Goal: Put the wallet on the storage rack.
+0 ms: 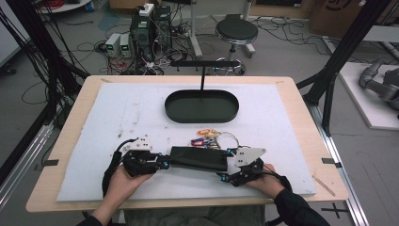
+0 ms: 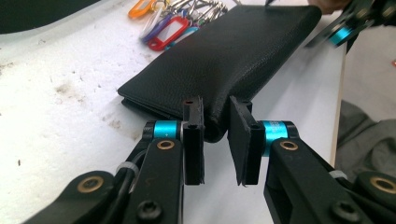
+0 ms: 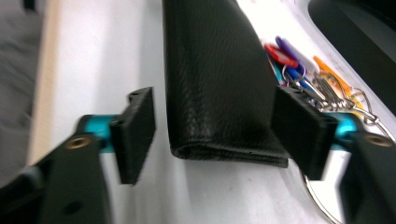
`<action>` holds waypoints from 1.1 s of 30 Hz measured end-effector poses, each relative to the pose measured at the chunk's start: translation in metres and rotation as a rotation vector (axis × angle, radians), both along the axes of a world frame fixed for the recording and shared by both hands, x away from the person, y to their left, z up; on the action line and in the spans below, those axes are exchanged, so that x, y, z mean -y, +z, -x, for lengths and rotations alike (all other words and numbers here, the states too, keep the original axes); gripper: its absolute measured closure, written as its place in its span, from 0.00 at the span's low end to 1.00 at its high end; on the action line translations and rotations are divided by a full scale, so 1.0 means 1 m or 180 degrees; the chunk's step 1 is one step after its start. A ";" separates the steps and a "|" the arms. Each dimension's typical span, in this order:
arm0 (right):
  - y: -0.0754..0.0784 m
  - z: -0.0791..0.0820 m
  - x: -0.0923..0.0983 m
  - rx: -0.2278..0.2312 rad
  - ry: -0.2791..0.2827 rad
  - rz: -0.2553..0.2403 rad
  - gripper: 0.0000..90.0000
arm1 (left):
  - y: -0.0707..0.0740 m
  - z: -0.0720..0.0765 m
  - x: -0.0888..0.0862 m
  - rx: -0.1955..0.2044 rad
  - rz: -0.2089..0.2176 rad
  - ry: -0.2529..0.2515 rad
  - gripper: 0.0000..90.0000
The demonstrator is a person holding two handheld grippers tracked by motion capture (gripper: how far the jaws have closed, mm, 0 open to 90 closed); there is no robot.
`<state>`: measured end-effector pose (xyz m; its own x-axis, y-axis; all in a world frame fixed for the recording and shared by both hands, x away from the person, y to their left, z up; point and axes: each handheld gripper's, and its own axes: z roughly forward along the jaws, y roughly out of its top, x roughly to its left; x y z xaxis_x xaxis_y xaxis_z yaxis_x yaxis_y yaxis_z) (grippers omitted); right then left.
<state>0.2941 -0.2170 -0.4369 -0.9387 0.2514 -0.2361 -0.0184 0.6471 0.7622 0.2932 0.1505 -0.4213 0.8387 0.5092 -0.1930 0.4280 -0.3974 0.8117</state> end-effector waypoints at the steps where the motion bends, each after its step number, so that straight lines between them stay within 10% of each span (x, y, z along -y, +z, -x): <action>1: -0.001 0.001 -0.001 0.0075 -0.0021 0.0044 0.47 | 0.001 0.000 0.000 0.0011 -0.0021 -0.0007 0.84; 6: 0.005 0.004 0.002 0.0339 0.0084 0.0000 0.69 | 0.003 0.000 -0.002 0.0119 0.0050 0.0005 0.82; 13: 0.016 0.002 0.011 0.0296 0.0073 -0.0192 0.83 | 0.006 0.004 -0.004 0.0497 0.0044 -0.0093 0.68; 16: 0.023 -0.002 0.021 -0.0004 0.0165 -0.0422 0.85 | 0.008 0.004 -0.007 0.0777 0.0092 -0.0157 0.61; 28: 0.022 -0.013 0.026 -0.0468 0.0352 -0.0628 0.85 | -0.011 -0.010 0.018 0.0822 0.0041 -0.0647 0.48; 33: 0.022 -0.015 0.027 -0.0548 0.0306 -0.0679 0.85 | -0.015 -0.015 0.021 0.0875 0.0061 -0.0715 0.64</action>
